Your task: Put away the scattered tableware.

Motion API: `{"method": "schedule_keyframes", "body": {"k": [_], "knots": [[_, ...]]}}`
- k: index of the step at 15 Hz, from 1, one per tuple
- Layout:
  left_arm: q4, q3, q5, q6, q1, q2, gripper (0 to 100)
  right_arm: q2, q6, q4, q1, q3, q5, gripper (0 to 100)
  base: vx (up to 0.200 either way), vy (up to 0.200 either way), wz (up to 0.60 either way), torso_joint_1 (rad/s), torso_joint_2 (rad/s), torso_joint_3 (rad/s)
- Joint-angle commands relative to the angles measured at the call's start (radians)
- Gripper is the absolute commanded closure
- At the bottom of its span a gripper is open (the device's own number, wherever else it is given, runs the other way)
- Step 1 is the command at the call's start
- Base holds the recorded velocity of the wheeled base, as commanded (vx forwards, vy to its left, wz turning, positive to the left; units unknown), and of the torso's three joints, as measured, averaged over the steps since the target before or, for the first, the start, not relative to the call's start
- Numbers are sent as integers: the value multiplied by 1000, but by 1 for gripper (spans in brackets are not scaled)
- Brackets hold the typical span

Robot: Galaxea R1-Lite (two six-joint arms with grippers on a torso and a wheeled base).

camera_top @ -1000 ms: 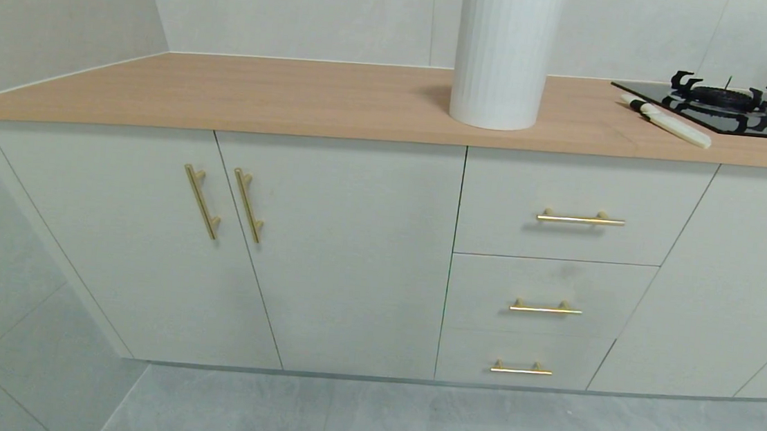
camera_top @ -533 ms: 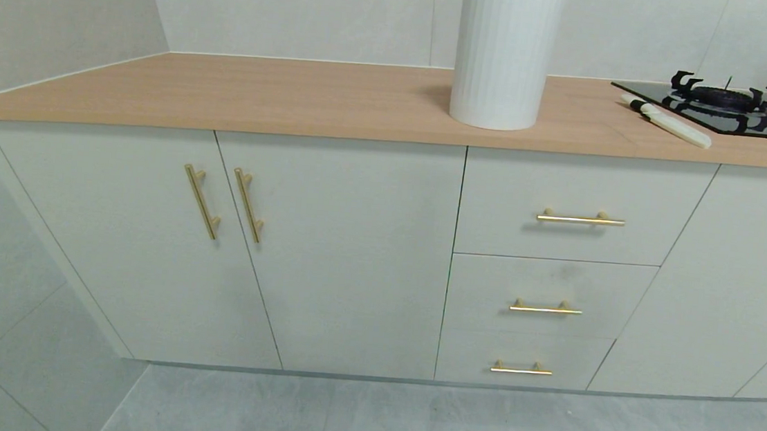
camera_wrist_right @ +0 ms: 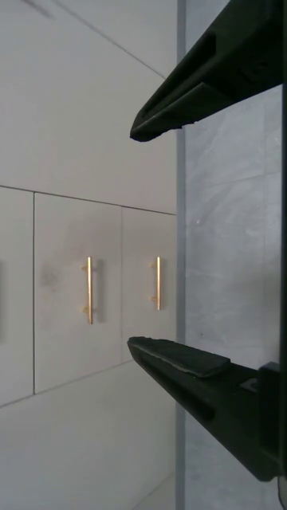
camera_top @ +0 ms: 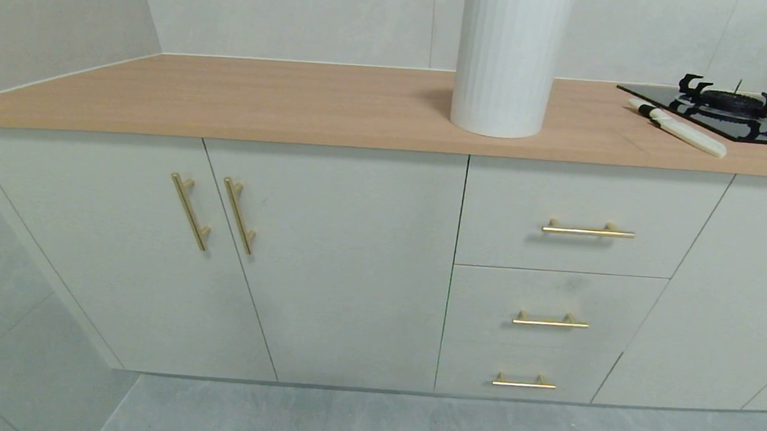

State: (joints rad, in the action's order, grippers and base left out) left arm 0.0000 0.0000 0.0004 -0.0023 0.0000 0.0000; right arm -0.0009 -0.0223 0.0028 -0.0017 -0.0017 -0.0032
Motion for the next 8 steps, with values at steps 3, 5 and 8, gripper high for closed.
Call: {"method": "schedule_keyframes", "body": {"k": [3, 5, 8], "knots": [[0, 0, 0, -1, 0, 0, 0, 2, 1, 0, 0, 0, 0, 0, 200, 0, 0, 7, 1, 1], [0, 0, 0, -1, 0, 0, 0, 2, 1, 0, 0, -1, 0, 0, 200, 0, 0, 0, 2, 2], [0, 0, 1, -2, 0, 0, 0, 2, 1, 0, 2, -1, 0, 0, 200, 0, 0, 2, -1, 2]]}}
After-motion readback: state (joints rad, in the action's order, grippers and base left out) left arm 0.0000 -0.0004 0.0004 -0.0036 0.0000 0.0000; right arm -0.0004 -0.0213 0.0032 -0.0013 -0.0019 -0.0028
